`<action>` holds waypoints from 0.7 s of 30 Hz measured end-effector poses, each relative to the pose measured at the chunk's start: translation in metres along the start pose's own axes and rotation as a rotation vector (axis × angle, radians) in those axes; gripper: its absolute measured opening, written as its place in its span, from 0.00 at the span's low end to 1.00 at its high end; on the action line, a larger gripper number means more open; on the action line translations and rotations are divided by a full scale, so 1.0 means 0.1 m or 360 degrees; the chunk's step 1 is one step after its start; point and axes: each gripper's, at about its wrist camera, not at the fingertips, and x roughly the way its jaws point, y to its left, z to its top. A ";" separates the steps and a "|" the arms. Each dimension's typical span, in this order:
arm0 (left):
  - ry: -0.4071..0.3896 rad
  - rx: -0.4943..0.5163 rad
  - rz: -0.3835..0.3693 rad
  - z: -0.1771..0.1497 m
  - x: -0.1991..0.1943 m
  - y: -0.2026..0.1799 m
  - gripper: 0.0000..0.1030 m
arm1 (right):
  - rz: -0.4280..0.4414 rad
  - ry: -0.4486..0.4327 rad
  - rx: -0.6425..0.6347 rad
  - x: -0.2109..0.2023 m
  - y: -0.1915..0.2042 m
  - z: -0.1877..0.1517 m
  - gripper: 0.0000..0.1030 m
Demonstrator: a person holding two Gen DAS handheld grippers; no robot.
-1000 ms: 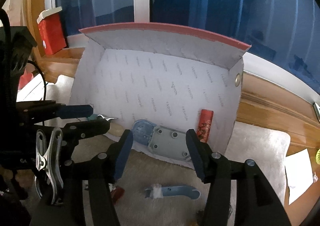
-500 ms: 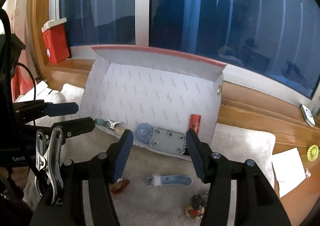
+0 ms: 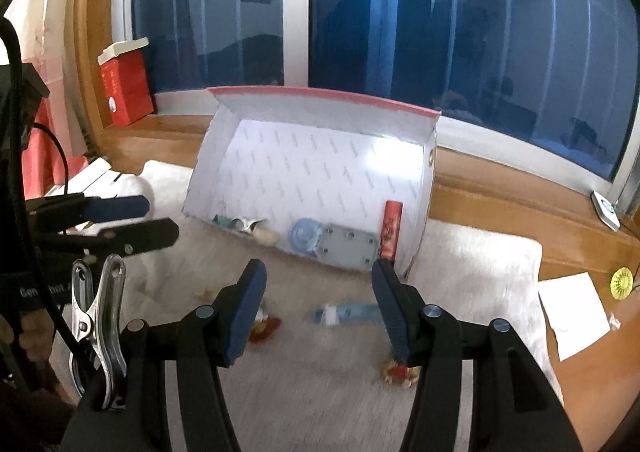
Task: Organize objects
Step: 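Withdraw both tools from the box toward the remaining objects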
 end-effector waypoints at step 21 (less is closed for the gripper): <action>0.0170 -0.0073 -0.0026 -0.54 -0.08 0.03 0.56 | -0.0008 0.0200 0.0056 -0.13 0.11 -0.47 0.52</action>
